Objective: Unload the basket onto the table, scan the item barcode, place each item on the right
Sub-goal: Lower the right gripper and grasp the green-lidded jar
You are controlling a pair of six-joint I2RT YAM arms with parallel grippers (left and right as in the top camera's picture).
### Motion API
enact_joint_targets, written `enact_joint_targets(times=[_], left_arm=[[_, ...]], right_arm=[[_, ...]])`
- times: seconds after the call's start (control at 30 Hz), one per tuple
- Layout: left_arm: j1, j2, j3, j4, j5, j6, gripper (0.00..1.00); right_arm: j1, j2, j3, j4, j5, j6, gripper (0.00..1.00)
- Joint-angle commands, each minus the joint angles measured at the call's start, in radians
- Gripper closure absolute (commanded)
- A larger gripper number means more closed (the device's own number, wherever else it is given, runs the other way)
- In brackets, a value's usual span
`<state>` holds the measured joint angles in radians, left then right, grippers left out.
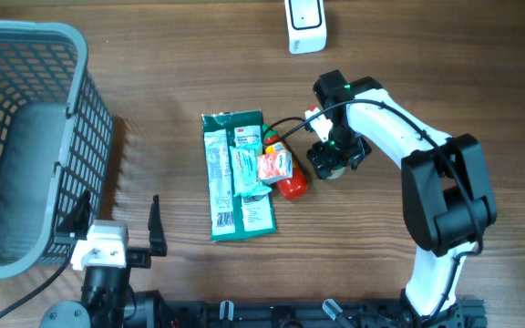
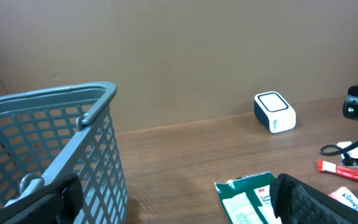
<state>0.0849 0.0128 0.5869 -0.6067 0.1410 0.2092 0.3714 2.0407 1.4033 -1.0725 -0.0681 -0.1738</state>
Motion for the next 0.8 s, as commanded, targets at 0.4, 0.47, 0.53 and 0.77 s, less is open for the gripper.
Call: enact_joint_targets(times=[0.4,0.47,0.53,0.77], left_arm=[[-0.005,-0.006,0.001,-0.004,0.016,0.019,0.0],[-0.005,-0.006,0.001,-0.004,0.016,0.019,0.0],[-0.005,-0.006,0.001,-0.004,0.016,0.019,0.0],[-0.005,-0.006,0.001,-0.004,0.016,0.019,0.0]], right_arm=[[0.002,0.05,-0.007,0.015,-0.127,0.643,0.35],[0.002,0.05,-0.007,0.055,-0.121,0.645,0.39],[0.002,0.05,-0.007,0.08,-0.121,0.645,0.21],[0.002,0.05,-0.007,0.122,-0.004,0.647,0.01]])
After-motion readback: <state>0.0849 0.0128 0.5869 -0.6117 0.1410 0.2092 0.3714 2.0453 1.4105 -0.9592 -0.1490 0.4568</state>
